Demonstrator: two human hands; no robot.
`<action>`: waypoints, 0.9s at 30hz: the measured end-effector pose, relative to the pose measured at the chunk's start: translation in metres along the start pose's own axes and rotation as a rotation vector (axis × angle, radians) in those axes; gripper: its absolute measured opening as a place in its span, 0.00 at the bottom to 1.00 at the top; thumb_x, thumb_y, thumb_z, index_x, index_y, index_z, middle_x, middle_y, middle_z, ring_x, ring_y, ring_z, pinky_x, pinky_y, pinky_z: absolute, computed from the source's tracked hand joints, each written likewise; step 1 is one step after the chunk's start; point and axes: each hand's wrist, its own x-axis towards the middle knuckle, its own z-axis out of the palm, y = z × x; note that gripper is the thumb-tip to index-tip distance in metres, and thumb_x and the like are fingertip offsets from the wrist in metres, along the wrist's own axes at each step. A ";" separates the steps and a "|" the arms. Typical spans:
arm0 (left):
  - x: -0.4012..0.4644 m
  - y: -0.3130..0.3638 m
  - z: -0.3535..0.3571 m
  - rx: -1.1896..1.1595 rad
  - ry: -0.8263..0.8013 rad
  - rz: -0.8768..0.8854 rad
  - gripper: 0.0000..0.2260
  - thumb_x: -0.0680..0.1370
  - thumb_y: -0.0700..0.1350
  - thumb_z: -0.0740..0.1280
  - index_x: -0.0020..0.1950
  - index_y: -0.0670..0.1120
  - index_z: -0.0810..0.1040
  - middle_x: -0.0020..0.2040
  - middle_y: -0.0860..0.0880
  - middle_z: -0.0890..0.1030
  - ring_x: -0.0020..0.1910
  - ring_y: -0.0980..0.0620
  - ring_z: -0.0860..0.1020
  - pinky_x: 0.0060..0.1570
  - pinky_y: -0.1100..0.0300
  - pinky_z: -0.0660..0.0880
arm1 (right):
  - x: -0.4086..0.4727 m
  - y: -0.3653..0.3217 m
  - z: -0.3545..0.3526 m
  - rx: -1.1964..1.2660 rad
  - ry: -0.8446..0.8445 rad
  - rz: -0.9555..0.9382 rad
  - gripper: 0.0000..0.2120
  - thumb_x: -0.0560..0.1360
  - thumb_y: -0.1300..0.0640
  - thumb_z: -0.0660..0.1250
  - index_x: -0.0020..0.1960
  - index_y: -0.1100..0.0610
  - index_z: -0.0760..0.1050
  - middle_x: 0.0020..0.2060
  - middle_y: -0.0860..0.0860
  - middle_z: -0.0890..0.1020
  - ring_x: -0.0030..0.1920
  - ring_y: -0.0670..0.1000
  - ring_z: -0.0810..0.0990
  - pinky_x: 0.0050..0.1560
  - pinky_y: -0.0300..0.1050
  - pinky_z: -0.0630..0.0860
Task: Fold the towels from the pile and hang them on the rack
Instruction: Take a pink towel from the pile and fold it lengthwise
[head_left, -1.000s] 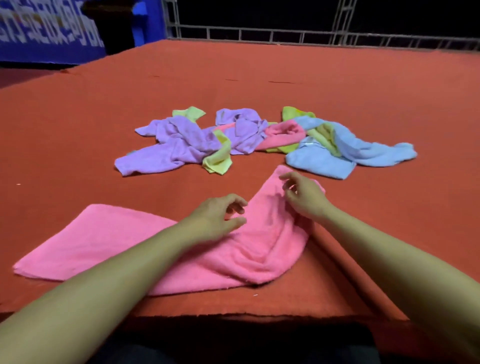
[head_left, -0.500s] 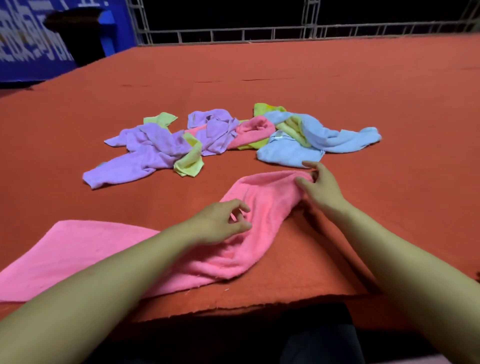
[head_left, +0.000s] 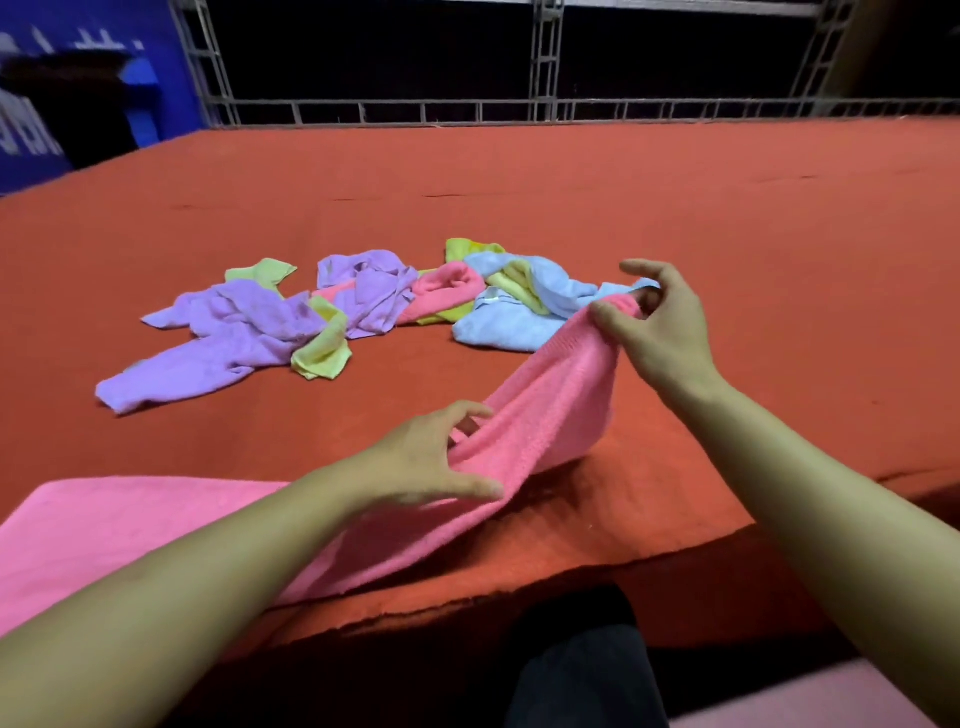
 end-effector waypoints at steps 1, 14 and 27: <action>-0.001 0.000 0.002 0.042 -0.007 0.013 0.31 0.70 0.56 0.76 0.70 0.58 0.68 0.57 0.57 0.75 0.52 0.57 0.75 0.54 0.65 0.70 | -0.002 0.002 -0.001 -0.023 -0.006 0.001 0.21 0.70 0.60 0.75 0.60 0.50 0.75 0.36 0.48 0.76 0.34 0.42 0.73 0.40 0.36 0.72; 0.004 -0.011 -0.043 -0.222 0.262 0.132 0.10 0.80 0.44 0.65 0.60 0.54 0.76 0.33 0.58 0.77 0.33 0.58 0.73 0.38 0.64 0.70 | -0.004 0.005 -0.020 -0.003 0.070 0.100 0.19 0.70 0.58 0.76 0.57 0.48 0.76 0.43 0.53 0.78 0.41 0.48 0.75 0.43 0.43 0.73; 0.040 -0.072 0.017 0.126 0.198 -0.109 0.15 0.77 0.52 0.68 0.63 0.52 0.75 0.56 0.55 0.80 0.54 0.54 0.79 0.58 0.56 0.74 | -0.020 0.105 0.022 -0.583 -0.413 0.418 0.35 0.71 0.49 0.76 0.72 0.59 0.65 0.60 0.57 0.78 0.57 0.57 0.79 0.57 0.48 0.74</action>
